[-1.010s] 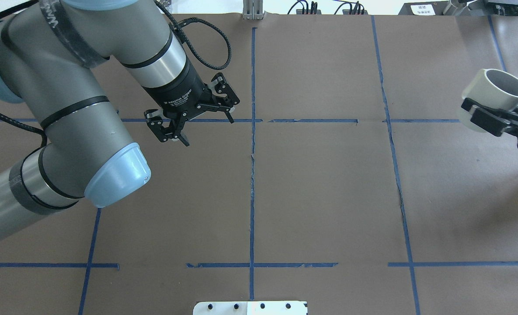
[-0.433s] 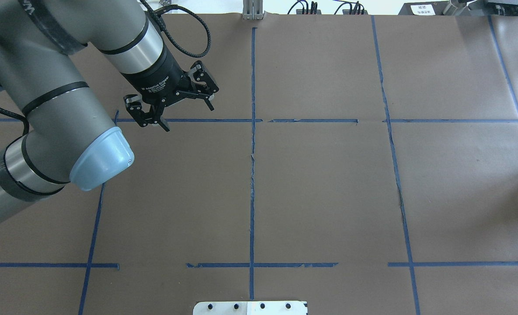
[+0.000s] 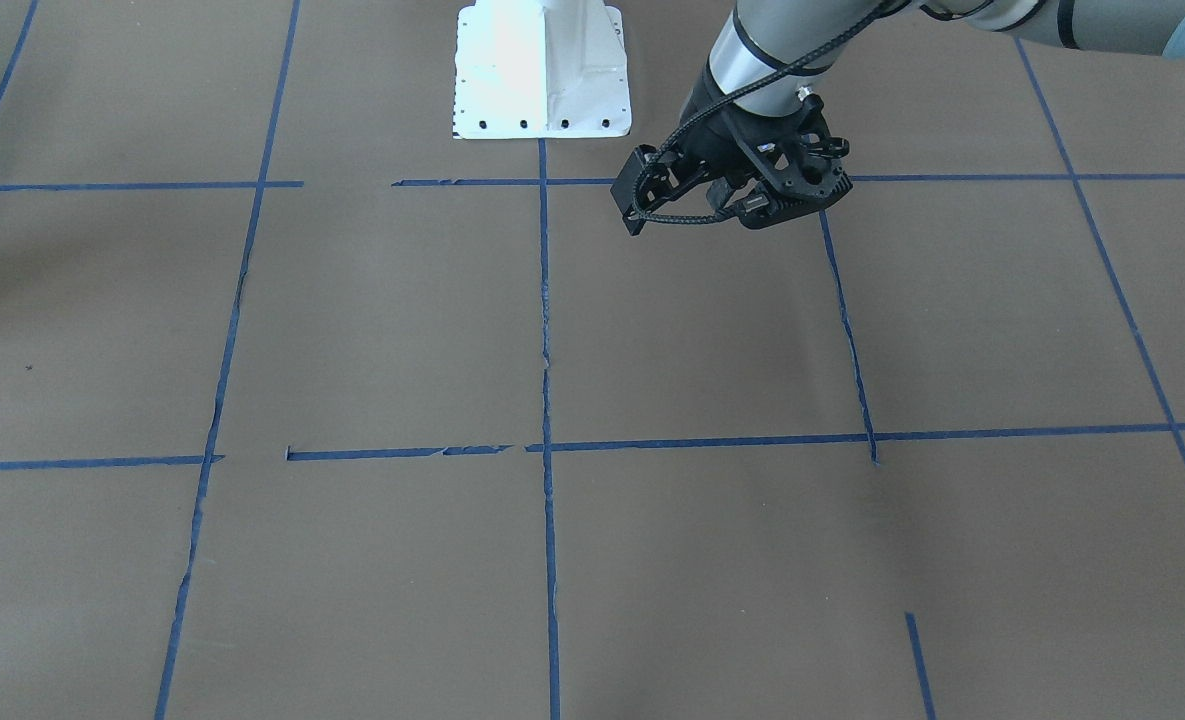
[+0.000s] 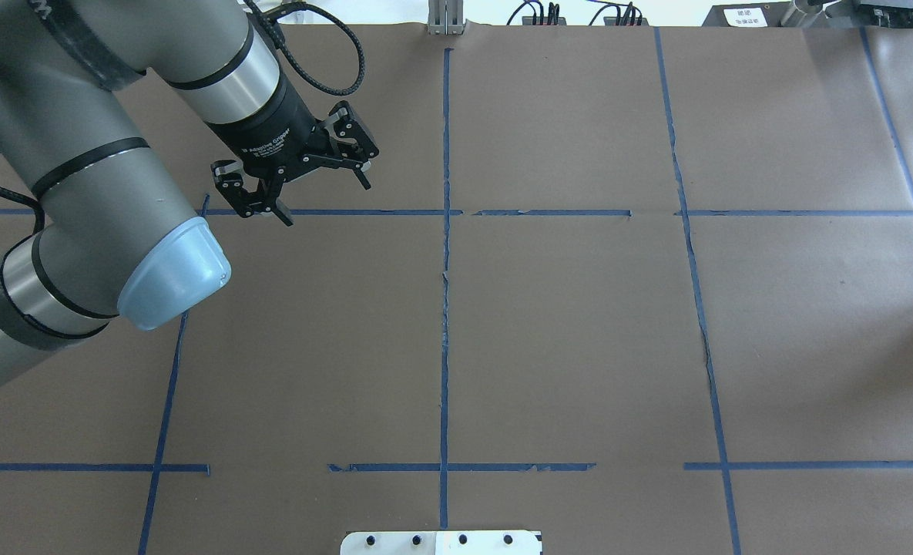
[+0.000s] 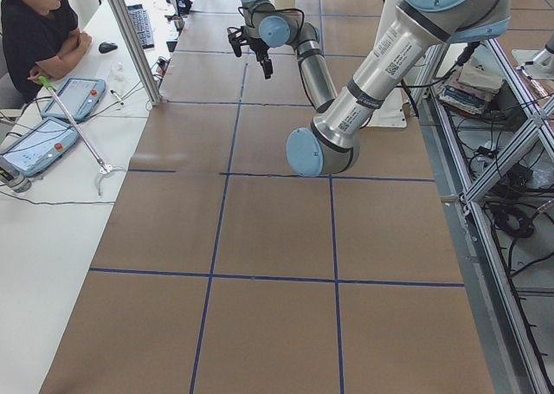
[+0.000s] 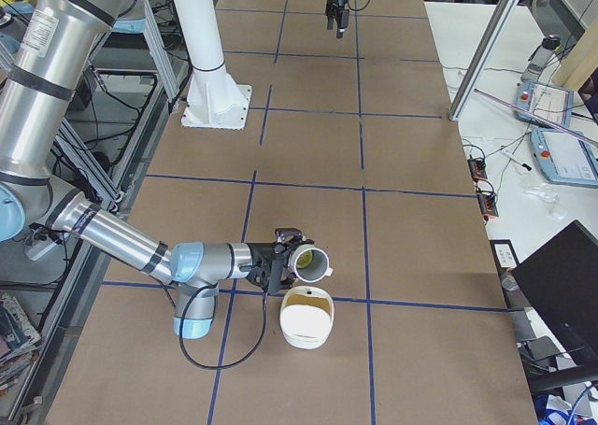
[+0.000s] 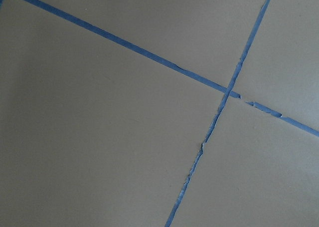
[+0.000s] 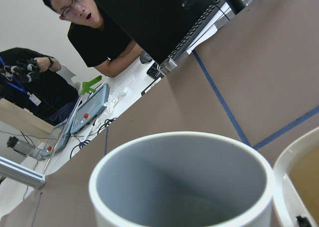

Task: Left arm hands cup to right arm to dump lemon

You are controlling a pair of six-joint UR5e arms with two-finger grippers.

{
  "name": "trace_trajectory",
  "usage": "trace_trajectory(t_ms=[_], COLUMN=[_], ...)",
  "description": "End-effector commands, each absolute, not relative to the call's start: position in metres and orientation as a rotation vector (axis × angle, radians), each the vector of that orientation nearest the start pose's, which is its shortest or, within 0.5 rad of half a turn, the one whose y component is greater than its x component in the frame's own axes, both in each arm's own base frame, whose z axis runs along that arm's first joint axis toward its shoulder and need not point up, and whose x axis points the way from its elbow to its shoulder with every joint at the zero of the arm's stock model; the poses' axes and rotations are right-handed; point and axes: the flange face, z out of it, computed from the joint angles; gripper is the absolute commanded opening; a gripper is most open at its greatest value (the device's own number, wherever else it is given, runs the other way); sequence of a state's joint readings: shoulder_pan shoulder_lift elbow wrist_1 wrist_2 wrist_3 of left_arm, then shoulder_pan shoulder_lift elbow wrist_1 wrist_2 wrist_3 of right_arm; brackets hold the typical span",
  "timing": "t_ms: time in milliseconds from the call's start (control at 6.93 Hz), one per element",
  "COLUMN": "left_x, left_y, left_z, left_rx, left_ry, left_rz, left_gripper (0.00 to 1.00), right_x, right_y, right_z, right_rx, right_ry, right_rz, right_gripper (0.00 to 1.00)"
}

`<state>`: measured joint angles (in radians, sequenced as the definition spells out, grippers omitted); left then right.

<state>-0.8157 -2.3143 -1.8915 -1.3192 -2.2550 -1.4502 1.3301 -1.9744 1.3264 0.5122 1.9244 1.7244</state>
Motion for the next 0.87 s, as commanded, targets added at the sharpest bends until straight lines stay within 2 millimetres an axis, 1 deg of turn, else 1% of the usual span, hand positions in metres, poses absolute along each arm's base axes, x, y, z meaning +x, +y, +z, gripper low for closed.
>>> trace_trajectory(t_ms=[0, 144, 288, 433, 577, 721], left_x=[0.358, 0.358, 0.358, 0.358, 0.357, 0.356], left_y=[-0.489, -0.489, -0.49, -0.49, -0.489, -0.489], left_z=[0.114, 0.114, 0.114, 0.114, 0.113, 0.113], left_rx=[-0.214, -0.213, -0.213, -0.213, -0.211, -0.21], left_ry=[0.99, 0.99, 0.991, 0.991, 0.993, 0.994], left_rz=[-0.351, -0.351, -0.353, -0.353, -0.351, -0.351], left_gripper=[1.0, 1.0, 1.0, 1.0, 1.0, 1.0], right_x=[0.039, 0.041, 0.042, 0.044, 0.044, 0.045], right_y=[-0.276, -0.279, -0.281, -0.285, -0.294, -0.292], right_z=[0.703, 0.703, 0.701, 0.71, 0.716, 0.724], right_rx=[0.429, 0.35, 0.272, 0.191, 0.1, 0.021], right_ry=[-1.532, -1.582, -1.668, -1.74, -1.809, -1.862], right_rz=[1.137, 1.236, 1.316, 1.402, 1.484, 1.541], right_gripper=[0.19, 0.19, 0.2, 0.2, 0.2, 0.2])
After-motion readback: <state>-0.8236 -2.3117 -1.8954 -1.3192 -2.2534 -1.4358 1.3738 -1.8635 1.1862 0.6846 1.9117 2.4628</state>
